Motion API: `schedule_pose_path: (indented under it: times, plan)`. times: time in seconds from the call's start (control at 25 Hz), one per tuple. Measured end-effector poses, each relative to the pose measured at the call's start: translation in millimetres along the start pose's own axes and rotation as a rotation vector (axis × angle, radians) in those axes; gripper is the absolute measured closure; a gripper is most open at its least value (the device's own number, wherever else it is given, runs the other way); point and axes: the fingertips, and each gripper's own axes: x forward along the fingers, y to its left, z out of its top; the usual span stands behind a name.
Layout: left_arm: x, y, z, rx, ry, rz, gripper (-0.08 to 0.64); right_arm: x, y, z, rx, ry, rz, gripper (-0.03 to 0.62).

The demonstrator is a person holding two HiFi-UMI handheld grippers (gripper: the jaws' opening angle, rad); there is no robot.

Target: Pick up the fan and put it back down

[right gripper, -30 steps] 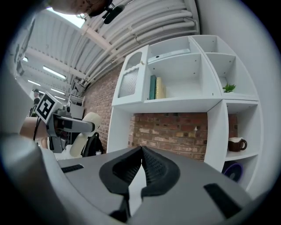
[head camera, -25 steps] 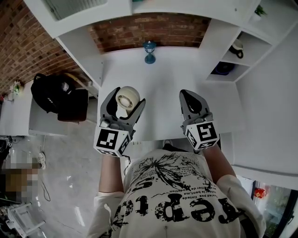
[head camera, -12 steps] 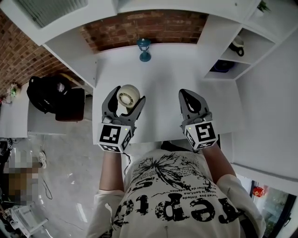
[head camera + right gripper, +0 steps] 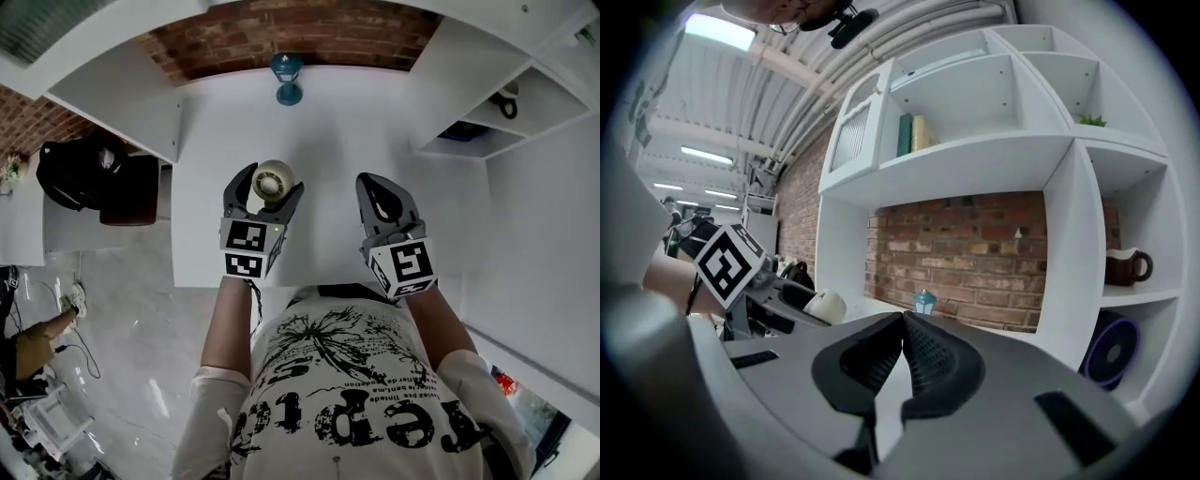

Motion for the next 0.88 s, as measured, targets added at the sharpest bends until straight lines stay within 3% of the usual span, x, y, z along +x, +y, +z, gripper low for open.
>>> schedule_pose_path:
  times: [0.52,0.88]
  plan:
    - [102.8,9.7,-118.0,-0.115,0.294,-0.046,0.175,59.5,-30.8,-79.7,0.081,0.165,0.04,0.577]
    - [141.0,8.7,-152.7,-0.133,0.398,-0.064,0.175,70.5,-44.6,-108.2,0.102,0.219,0.032,0.577]
